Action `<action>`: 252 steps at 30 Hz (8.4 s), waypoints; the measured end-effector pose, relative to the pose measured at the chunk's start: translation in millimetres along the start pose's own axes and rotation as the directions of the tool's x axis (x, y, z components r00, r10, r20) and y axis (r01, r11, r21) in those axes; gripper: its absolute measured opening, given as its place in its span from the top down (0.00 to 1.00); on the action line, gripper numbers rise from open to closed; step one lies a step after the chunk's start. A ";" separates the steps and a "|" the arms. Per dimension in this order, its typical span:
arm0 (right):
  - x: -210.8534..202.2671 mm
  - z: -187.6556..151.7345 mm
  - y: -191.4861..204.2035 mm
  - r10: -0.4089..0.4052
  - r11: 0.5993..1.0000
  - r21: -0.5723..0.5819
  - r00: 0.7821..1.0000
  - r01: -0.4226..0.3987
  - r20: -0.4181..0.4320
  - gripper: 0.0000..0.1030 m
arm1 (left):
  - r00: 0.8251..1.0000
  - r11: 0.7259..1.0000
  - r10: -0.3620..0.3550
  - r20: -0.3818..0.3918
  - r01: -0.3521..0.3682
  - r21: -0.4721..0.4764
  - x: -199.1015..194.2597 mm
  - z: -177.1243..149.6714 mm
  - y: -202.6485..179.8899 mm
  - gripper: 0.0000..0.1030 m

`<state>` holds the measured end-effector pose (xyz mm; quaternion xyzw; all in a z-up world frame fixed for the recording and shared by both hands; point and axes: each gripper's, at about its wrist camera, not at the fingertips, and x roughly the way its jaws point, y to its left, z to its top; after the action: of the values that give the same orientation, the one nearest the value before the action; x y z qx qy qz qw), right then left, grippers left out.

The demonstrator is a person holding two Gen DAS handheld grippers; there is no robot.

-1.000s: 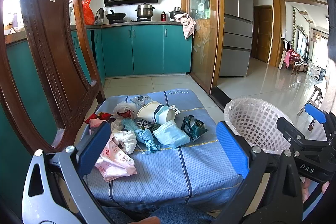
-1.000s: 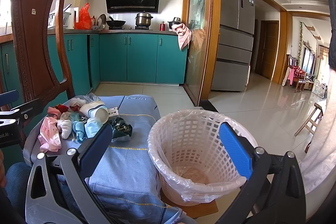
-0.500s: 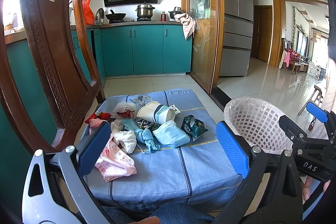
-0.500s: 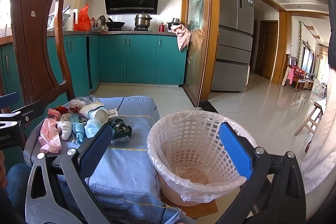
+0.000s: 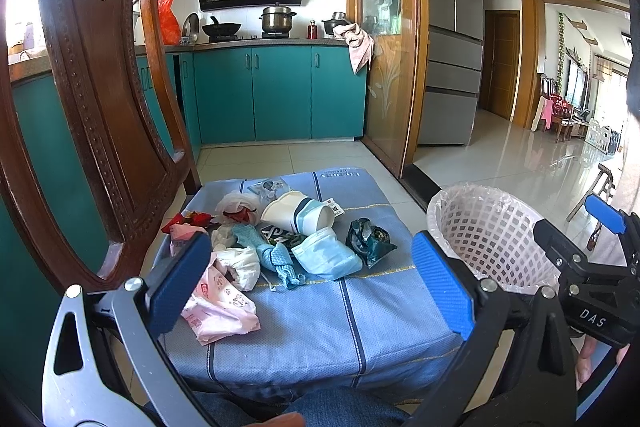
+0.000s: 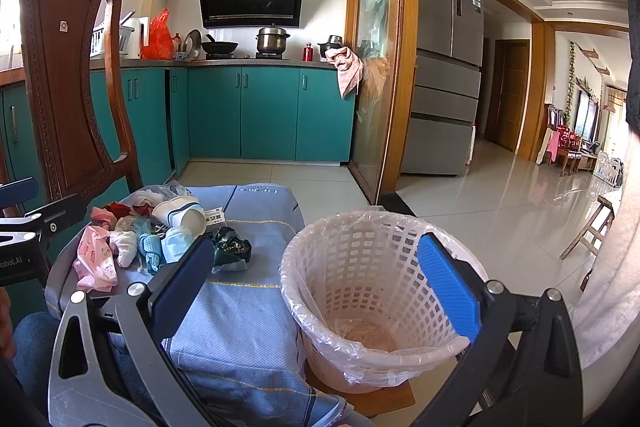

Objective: Collect trash

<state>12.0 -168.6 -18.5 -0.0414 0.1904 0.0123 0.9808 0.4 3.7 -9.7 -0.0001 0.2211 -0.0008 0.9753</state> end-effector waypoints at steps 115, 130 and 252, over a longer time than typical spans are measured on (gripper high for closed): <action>154.5 -36.9 84.9 0.318 0.929 -0.038 0.844 -0.369 -0.433 0.65 | 0.873 0.999 -0.014 -0.487 -0.012 -0.050 118.4 -66.4 83.9 0.91; 130.7 -29.9 73.8 0.277 0.942 -0.066 0.874 -0.329 -0.398 0.65 | 0.947 0.997 0.071 -0.313 -0.072 0.009 71.4 -37.3 67.1 0.91; 170.0 -41.9 96.7 0.424 0.876 0.011 0.757 -0.483 -0.498 0.32 | 0.862 0.992 -0.037 -0.505 -0.028 -0.119 171.2 -48.3 103.1 0.61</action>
<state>150.2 -74.4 -128.2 -0.0535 0.4332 0.2499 0.8643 134.2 106.6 -127.2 -0.0602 0.4690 0.0105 0.8811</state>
